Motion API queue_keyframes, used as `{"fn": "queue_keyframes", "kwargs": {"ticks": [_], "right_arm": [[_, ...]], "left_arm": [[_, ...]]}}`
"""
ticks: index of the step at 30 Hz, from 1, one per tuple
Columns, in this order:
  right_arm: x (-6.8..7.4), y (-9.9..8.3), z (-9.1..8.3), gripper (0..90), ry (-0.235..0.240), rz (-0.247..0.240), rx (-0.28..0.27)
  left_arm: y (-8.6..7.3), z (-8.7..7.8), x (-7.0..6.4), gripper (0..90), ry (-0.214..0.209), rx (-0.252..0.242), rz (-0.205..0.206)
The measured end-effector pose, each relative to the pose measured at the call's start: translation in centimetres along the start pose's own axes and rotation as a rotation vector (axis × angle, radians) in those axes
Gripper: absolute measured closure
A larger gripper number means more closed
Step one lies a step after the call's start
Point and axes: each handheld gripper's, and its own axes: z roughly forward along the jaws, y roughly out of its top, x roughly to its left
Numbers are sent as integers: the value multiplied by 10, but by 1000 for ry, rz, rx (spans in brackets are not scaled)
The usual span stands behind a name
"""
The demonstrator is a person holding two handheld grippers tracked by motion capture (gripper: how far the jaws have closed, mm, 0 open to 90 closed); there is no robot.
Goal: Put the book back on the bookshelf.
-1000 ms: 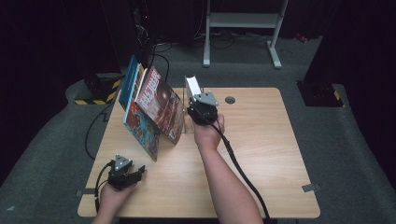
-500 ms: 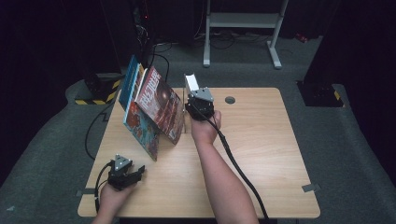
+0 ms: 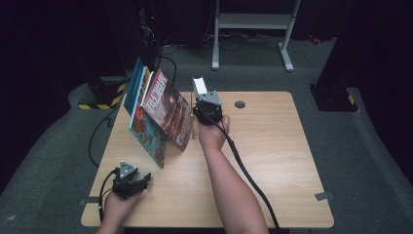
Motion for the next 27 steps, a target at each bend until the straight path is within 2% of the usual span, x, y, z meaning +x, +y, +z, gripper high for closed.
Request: {"fn": "queue_keyframes", "kwargs": {"ticks": [13, 27], "right_arm": [[-3, 1, 3, 540, -16, 34, -5], [-2, -1, 7, 538, -25, 43, -15]], "left_arm": [[0, -1, 0, 393, -2, 1, -4], [-1, -1, 0, 393, -6, 3, -1]]}}
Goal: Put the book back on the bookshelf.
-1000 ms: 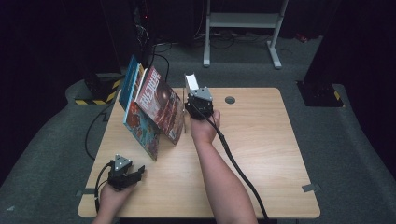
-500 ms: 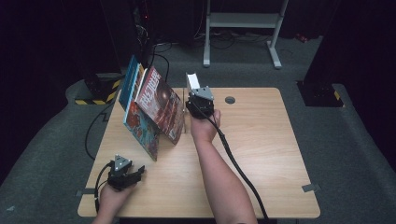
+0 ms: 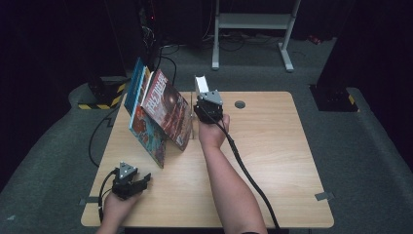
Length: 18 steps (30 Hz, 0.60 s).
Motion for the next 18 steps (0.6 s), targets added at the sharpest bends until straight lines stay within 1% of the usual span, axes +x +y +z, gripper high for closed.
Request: {"fn": "queue_keyframes", "kwargs": {"ticks": [7, 13, 15, 16, 17, 18], "right_arm": [[0, -5, -1, 534, -2, 4, -17], [-1, -6, -3, 525, 0, 13, -7], [-2, -7, -3, 521, 6, 16, -13], [-2, -7, -4, 519, 9, 20, -10], [-3, -7, -4, 517, 10, 22, -9], [-4, -7, -3, 515, 14, 24, -7]], "left_arm": [[0, 0, 0, 394, 1, 1, 1], [0, 0, -1, 395, 9, -3, 8], [-1, 0, -1, 395, 3, -2, -5], [-1, 0, -1, 395, 5, -3, 1], [-1, 0, -1, 395, 2, -3, -6], [0, 0, -1, 395, 5, -3, 2]]}}
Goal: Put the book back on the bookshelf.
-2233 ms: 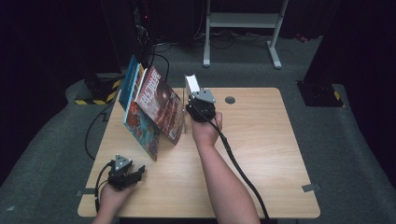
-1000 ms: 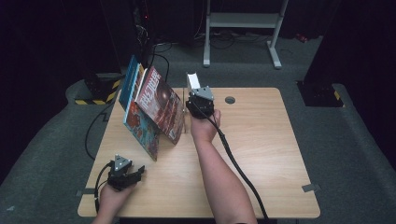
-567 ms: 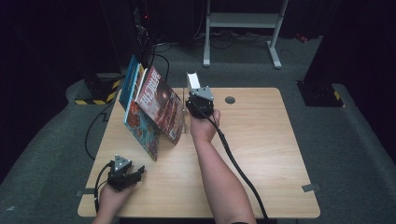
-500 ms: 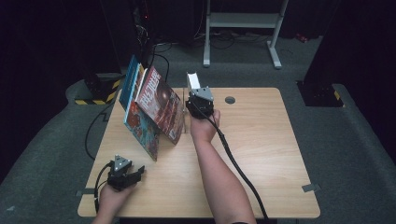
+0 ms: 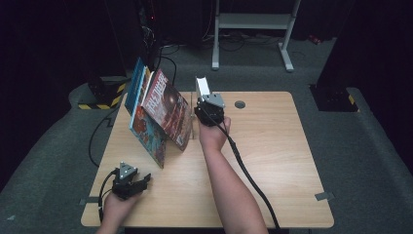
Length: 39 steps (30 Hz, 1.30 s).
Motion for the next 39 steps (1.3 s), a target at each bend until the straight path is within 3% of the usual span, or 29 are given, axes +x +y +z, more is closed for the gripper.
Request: {"fn": "queue_keyframes", "kwargs": {"ticks": [11, 20, 39], "right_arm": [[-7, 0, -1, 452, 60, 15, 26], [-8, -3, -7, 404, 88, 0, 22], [-15, -8, -31, 419, 140, -7, 4]], "left_arm": [[0, 0, 0, 395, 0, 2, -2], [0, 0, 0, 395, 2, 3, -1], [0, 0, 0, 396, 6, 2, -1]]}}
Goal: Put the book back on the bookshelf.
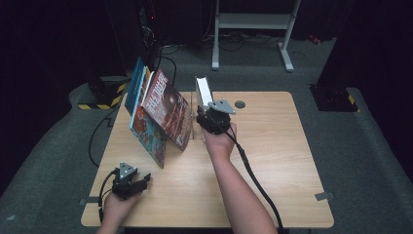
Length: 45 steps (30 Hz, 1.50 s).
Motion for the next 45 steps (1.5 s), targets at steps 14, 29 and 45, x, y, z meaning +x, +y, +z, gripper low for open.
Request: {"fn": "queue_keyframes", "kwargs": {"ticks": [14, 29, 45], "right_arm": [[-5, 3, -13, 483, 28, 29, -17], [1, 3, -11, 521, -44, 4, -36], [16, 1, -6, 522, -101, -4, -79]], "left_arm": [[0, 0, 0, 396, 1, -1, 1], [0, 0, 0, 397, 0, -1, 0], [0, 0, 0, 398, -2, 0, 1]]}}
